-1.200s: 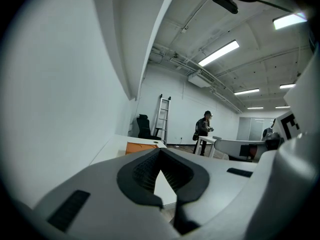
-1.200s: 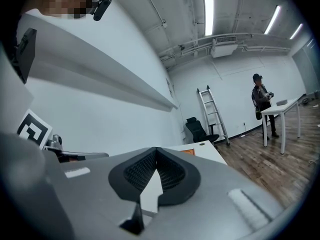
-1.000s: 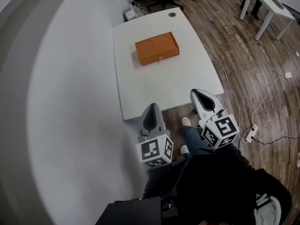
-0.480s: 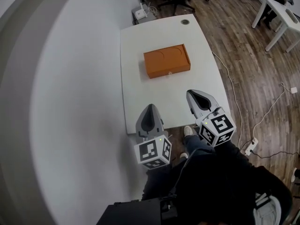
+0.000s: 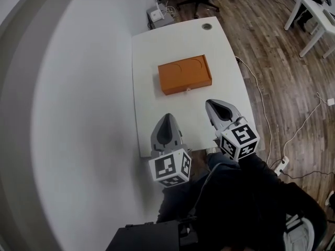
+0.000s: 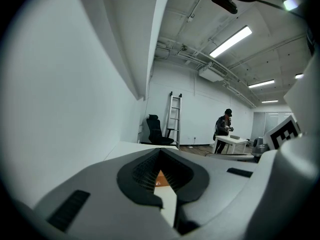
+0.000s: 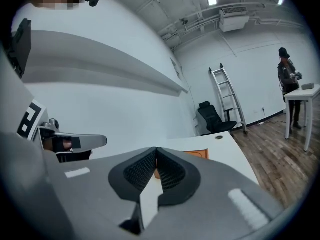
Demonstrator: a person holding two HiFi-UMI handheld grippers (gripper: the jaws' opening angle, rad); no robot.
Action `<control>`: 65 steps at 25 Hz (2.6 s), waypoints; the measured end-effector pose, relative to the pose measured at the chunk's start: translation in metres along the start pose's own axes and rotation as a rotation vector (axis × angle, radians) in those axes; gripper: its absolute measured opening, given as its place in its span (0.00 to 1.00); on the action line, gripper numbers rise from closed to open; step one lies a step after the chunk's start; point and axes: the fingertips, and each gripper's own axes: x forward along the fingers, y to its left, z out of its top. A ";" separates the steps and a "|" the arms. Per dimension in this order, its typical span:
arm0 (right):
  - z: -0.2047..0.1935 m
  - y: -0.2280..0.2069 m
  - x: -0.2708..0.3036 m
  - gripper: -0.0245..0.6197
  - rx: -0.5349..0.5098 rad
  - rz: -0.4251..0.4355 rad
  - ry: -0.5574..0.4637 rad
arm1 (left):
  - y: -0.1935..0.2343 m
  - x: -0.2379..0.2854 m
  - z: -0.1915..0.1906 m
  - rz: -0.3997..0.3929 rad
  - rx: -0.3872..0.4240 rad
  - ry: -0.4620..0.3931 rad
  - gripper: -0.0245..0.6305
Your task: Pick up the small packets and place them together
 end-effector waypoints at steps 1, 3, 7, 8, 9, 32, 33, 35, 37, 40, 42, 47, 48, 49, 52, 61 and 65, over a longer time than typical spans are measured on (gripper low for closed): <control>-0.001 -0.003 0.002 0.04 -0.001 0.001 0.002 | -0.002 0.005 0.000 -0.003 0.001 -0.002 0.02; -0.002 -0.010 0.007 0.04 -0.003 0.000 0.007 | -0.006 0.013 0.000 -0.008 0.003 -0.004 0.02; -0.010 -0.022 0.015 0.04 -0.010 -0.015 0.027 | -0.008 0.025 -0.006 -0.014 0.000 0.002 0.02; -0.011 -0.024 0.017 0.04 -0.012 -0.019 0.034 | -0.007 0.027 -0.006 -0.015 -0.002 0.005 0.02; -0.013 -0.026 0.020 0.04 -0.014 -0.022 0.041 | -0.006 0.029 -0.007 -0.016 -0.004 0.007 0.02; -0.095 -0.050 0.140 0.17 0.002 -0.192 0.284 | 0.076 0.095 -0.019 -0.073 -0.051 0.111 0.02; -0.103 -0.052 0.146 0.19 0.010 -0.202 0.310 | 0.080 0.097 -0.021 -0.070 -0.052 0.117 0.02; -0.118 -0.056 0.156 0.20 0.026 -0.221 0.357 | 0.088 0.100 -0.024 -0.065 -0.054 0.132 0.02; -0.130 -0.060 0.165 0.20 0.025 -0.237 0.395 | 0.093 0.102 -0.028 -0.063 -0.054 0.147 0.02; -0.148 -0.069 0.179 0.20 0.033 -0.262 0.450 | 0.098 0.108 -0.035 -0.067 -0.052 0.164 0.02; -0.159 -0.075 0.186 0.20 0.055 -0.288 0.483 | 0.101 0.112 -0.039 -0.072 -0.052 0.175 0.02; -0.175 -0.080 0.195 0.20 0.081 -0.335 0.524 | 0.108 0.115 -0.036 -0.066 -0.038 0.190 0.02; -0.177 -0.080 0.197 0.20 0.079 -0.341 0.525 | 0.110 0.116 -0.036 -0.062 -0.037 0.191 0.02; -0.178 -0.081 0.198 0.20 0.076 -0.350 0.528 | 0.110 0.116 -0.036 -0.061 -0.035 0.192 0.02; -0.180 -0.084 0.198 0.20 0.083 -0.375 0.529 | 0.108 0.119 -0.034 -0.071 -0.031 0.196 0.02; -0.185 -0.085 0.201 0.15 0.072 -0.374 0.530 | 0.099 0.124 -0.049 -0.105 -0.026 0.223 0.02; -0.186 -0.085 0.201 0.15 0.069 -0.374 0.542 | 0.109 0.145 -0.077 -0.117 0.009 0.300 0.02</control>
